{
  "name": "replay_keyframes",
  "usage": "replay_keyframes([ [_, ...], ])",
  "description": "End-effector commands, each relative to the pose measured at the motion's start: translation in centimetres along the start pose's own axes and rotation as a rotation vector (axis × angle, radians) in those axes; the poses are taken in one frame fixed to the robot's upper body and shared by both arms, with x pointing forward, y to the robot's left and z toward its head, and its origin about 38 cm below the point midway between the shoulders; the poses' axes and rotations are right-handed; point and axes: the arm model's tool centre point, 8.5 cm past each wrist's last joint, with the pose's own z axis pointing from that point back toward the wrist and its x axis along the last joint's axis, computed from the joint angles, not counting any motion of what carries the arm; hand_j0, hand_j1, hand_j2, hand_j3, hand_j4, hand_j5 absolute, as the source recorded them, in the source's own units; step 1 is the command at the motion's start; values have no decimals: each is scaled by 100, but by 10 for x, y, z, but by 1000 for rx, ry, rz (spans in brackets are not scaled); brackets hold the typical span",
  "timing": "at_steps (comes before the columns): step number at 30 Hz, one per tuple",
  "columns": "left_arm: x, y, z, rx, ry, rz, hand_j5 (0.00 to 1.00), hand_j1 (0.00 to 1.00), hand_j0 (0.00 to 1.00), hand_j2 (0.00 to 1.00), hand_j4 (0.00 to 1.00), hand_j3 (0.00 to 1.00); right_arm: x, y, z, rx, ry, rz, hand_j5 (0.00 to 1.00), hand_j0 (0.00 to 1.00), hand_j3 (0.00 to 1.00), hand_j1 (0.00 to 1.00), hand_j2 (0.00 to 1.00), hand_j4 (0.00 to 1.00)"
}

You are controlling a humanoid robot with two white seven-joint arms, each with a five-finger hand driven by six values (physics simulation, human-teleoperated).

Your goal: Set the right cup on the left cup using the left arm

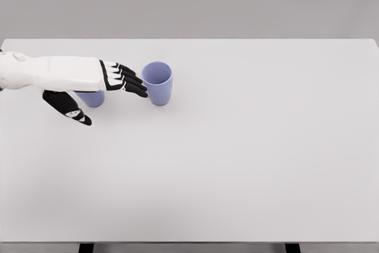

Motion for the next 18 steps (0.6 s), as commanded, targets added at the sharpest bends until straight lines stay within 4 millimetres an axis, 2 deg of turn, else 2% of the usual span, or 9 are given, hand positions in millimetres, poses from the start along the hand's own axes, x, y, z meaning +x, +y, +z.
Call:
replay_keyframes([
  [1,1,5,0,14,-6,4,100,100,100,100,100,100,-2,0,0,0,4,1,100,100,100,100,100,100],
  [3,4,17,-13,28,-41,-25,100,100,100,100,100,100,-23,1,2,-1,40,-14,100,100,100,100,100,100],
  [5,7,31,-31,46,-81,-57,100,100,100,100,100,100,-23,1,2,1,39,-10,100,100,100,100,100,100],
  [7,7,32,-33,44,-82,-60,100,100,100,100,100,100,-23,1,2,-1,39,-10,100,100,100,100,100,100],
  [9,5,34,-46,45,-102,-60,100,100,100,100,100,100,-23,1,2,-1,40,-12,100,100,100,100,100,100],
  [11,-11,26,-56,32,-84,-23,100,100,100,100,100,100,-23,1,2,-1,40,-9,100,100,100,100,100,100],
  [15,-30,35,-53,55,-36,-9,100,100,100,100,100,100,-23,1,2,-1,40,-9,100,100,100,100,100,100],
  [18,-19,42,-56,61,-63,-38,100,100,100,100,100,100,-23,1,2,1,41,-11,100,100,100,100,100,100],
])
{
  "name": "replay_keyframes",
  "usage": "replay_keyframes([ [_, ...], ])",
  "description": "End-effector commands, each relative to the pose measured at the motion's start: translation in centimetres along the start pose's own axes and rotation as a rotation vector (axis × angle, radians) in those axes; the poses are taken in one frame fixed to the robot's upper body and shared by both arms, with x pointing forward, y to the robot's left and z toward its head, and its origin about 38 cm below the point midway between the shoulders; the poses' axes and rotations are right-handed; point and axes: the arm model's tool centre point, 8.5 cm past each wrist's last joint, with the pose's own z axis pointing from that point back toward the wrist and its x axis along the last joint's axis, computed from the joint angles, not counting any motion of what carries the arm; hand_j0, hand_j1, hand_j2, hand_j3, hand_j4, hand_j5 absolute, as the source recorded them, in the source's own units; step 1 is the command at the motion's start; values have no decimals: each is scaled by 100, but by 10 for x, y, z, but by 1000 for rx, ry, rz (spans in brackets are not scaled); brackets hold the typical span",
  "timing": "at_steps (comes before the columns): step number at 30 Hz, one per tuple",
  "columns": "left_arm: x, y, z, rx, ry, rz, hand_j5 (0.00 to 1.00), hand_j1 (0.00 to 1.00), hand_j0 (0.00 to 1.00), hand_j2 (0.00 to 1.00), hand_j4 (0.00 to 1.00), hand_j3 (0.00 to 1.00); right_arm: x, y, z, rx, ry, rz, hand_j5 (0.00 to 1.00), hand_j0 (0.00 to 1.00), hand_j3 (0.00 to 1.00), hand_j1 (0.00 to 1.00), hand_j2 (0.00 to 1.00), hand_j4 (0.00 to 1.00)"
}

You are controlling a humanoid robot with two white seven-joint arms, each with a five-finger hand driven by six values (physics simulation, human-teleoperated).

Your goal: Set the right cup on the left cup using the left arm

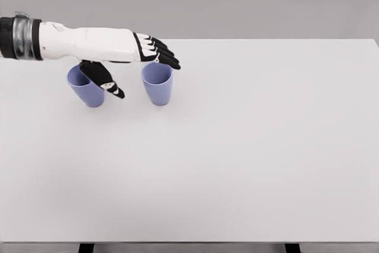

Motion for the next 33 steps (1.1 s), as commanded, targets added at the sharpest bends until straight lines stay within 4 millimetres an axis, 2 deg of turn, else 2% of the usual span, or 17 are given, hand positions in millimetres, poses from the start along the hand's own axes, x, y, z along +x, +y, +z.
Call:
replay_keyframes([
  [1,1,5,-3,15,-11,1,100,100,100,100,100,100,0,0,0,1,-1,0,100,100,100,100,100,100],
  [2,3,11,-2,19,-9,-13,100,100,100,100,100,100,0,0,0,0,0,1,100,100,100,100,100,100],
  [3,6,30,1,18,1,-60,100,100,100,100,100,100,0,0,0,0,0,1,100,100,100,100,100,100],
  [4,8,35,3,22,4,-73,100,100,100,100,100,100,0,0,0,0,1,1,100,100,100,100,100,100],
  [6,-7,37,-8,41,12,-41,100,100,100,100,100,100,-1,0,0,1,1,-1,100,100,100,100,100,100],
  [8,-30,17,-14,15,49,26,100,100,100,100,100,100,0,0,0,0,0,1,100,100,100,100,100,100],
  [9,-41,10,-24,6,58,57,100,100,100,100,100,100,0,0,0,1,0,1,100,100,100,100,100,100],
  [12,-52,-8,-25,-1,80,104,100,100,100,100,100,100,0,0,0,1,-1,0,100,100,100,100,100,100],
  [16,-60,-12,-29,2,94,125,100,100,100,100,100,100,0,0,0,0,0,1,100,100,100,100,100,100],
  [17,-63,-13,-35,3,90,134,100,100,100,100,100,100,0,0,0,0,1,-1,100,100,100,100,100,100],
  [20,-65,-22,-36,2,92,155,100,100,100,100,100,100,0,0,0,0,-1,0,100,100,100,100,100,100],
  [24,-67,-25,-34,1,96,162,100,100,100,100,100,100,0,0,0,0,1,-1,100,100,100,100,100,100],
  [30,-100,-33,-30,8,200,206,100,100,100,100,100,100,0,0,0,0,-1,0,100,100,100,100,100,100],
  [33,-104,-38,-38,-29,222,180,100,100,100,100,100,100,0,0,0,0,1,-1,100,100,100,100,100,100],
])
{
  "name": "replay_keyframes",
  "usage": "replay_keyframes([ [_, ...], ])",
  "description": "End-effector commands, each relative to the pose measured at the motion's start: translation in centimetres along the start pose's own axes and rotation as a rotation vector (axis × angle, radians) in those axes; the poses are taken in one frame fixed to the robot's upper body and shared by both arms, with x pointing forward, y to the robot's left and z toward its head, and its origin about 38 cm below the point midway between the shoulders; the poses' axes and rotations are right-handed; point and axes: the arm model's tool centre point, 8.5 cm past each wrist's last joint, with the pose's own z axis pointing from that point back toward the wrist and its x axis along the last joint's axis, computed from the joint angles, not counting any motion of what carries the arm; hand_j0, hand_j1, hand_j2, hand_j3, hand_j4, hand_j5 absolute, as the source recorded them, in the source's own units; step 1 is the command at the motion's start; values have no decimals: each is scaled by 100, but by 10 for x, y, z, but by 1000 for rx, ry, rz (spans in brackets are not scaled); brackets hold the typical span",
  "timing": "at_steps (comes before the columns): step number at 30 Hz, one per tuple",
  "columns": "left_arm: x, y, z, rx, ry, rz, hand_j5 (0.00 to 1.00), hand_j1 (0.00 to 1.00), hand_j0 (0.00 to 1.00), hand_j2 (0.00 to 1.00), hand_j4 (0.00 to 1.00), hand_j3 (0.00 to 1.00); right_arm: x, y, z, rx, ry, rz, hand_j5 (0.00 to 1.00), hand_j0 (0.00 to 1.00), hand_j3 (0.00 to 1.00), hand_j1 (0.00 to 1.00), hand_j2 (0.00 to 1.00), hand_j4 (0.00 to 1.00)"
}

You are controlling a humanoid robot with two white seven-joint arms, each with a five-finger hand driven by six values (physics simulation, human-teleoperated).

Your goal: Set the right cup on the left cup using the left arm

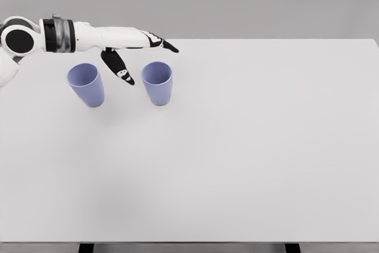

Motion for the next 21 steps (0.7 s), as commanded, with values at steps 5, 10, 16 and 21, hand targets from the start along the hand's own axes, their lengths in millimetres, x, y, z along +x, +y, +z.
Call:
replay_keyframes([
  [5,2,-10,-26,-23,-16,7,100,100,100,100,100,100,0,0,0,0,-1,0,100,100,100,100,100,100],
  [10,-3,-18,-28,-30,-4,24,100,100,100,100,100,100,0,0,0,0,-1,0,100,100,100,100,100,100],
  [16,-5,-20,-28,-36,4,25,100,100,100,100,100,100,0,0,0,0,1,0,100,100,100,100,100,100],
  [21,-7,-20,-27,-35,10,28,100,100,100,100,100,100,0,0,0,0,-1,0,100,100,100,100,100,100],
])
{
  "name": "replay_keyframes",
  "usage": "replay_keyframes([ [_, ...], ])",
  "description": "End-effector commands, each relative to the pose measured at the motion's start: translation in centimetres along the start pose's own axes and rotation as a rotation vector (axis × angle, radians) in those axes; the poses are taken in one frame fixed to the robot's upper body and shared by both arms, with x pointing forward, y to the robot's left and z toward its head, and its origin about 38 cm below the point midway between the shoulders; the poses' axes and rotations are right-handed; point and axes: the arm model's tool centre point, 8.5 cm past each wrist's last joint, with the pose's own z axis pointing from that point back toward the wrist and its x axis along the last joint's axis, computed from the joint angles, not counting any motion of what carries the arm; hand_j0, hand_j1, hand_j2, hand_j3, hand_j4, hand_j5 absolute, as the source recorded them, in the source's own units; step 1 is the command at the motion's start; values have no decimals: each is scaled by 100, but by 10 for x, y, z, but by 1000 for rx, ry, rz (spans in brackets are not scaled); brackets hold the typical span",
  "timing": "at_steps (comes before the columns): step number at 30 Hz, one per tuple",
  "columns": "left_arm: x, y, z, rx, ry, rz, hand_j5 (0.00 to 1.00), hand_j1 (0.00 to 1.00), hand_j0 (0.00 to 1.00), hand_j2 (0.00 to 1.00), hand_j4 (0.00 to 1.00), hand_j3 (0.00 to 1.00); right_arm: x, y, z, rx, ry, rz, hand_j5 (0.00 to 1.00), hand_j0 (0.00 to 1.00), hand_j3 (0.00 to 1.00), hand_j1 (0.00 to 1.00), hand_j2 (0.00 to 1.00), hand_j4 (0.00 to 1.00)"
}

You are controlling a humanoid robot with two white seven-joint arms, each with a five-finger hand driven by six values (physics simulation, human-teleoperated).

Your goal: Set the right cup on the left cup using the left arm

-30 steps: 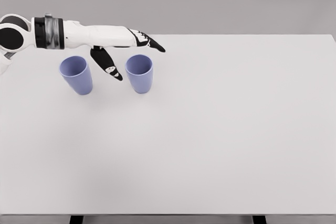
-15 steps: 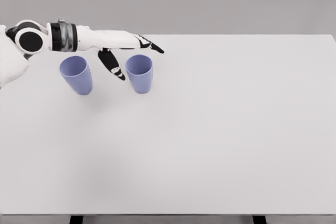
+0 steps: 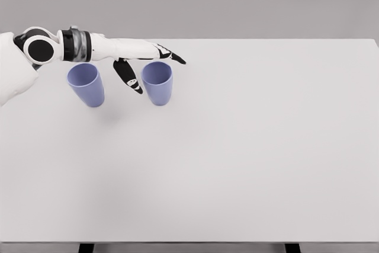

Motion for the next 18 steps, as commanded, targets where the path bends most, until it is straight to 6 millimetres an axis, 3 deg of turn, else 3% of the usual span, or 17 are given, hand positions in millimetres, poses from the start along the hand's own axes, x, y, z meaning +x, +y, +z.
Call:
replay_keyframes([
  [1,-5,0,3,7,15,16,100,100,100,100,100,100,-1,0,0,1,1,0,100,100,100,100,100,100],
  [11,-3,-11,-13,-21,9,7,100,100,100,100,100,100,0,0,0,1,0,0,100,100,100,100,100,100],
  [12,-5,-12,-12,-20,15,11,94,94,94,94,94,94,-1,0,0,0,1,0,100,100,100,100,100,100],
  [13,-5,-11,-11,-17,14,14,77,77,77,77,77,77,0,0,0,0,0,0,100,100,100,100,100,100],
  [14,-5,-9,-10,-9,15,14,71,71,71,71,71,71,0,0,0,0,0,0,100,100,100,100,100,100],
  [18,-5,-4,-7,14,11,19,64,64,64,64,64,64,0,0,0,0,0,0,100,100,100,100,100,100],
])
